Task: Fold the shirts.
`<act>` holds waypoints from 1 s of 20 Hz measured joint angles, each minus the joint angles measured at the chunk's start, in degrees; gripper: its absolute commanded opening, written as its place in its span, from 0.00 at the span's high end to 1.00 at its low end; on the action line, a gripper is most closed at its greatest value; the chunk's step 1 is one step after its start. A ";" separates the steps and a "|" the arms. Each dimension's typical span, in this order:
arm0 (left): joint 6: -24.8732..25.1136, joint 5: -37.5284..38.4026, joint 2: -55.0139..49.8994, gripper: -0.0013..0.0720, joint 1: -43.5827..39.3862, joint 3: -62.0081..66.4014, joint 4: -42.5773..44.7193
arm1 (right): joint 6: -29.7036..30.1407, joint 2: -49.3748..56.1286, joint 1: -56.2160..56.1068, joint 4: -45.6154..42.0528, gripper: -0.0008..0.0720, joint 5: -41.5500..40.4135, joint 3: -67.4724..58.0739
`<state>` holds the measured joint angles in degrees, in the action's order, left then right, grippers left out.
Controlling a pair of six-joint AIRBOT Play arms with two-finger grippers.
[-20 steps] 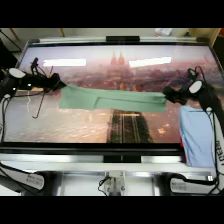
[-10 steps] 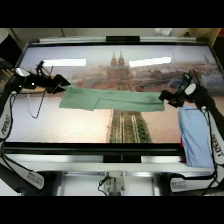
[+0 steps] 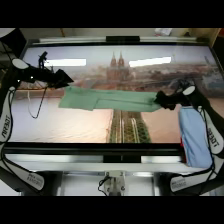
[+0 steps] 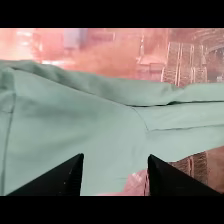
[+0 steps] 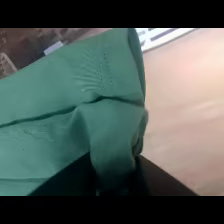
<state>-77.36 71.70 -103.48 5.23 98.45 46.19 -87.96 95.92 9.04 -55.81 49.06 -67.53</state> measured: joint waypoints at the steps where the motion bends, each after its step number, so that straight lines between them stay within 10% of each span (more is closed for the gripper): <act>1: 0.04 0.09 0.11 0.35 -1.11 0.07 0.00 | 0.28 0.33 -0.26 1.51 0.89 0.22 0.02; 2: 0.15 0.07 0.13 0.39 -2.19 0.11 0.04 | 0.83 0.48 -0.44 2.99 0.89 0.55 -0.11; 4: 0.24 0.00 0.11 0.84 -4.52 0.17 0.00 | 2.73 0.28 -0.55 6.19 0.89 2.27 -1.05; 6: 0.33 -0.13 -0.24 0.90 -7.02 0.17 0.02 | 5.11 -1.25 -0.59 8.22 0.89 5.55 -2.82; 20: -0.28 -13.22 -11.13 0.94 -33.48 -0.70 -17.68 | -1.97 -34.97 -0.63 10.78 0.89 24.90 -6.58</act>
<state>-77.65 58.48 -114.61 -28.25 97.76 28.51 -89.93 60.95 8.40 -45.04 73.95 -74.11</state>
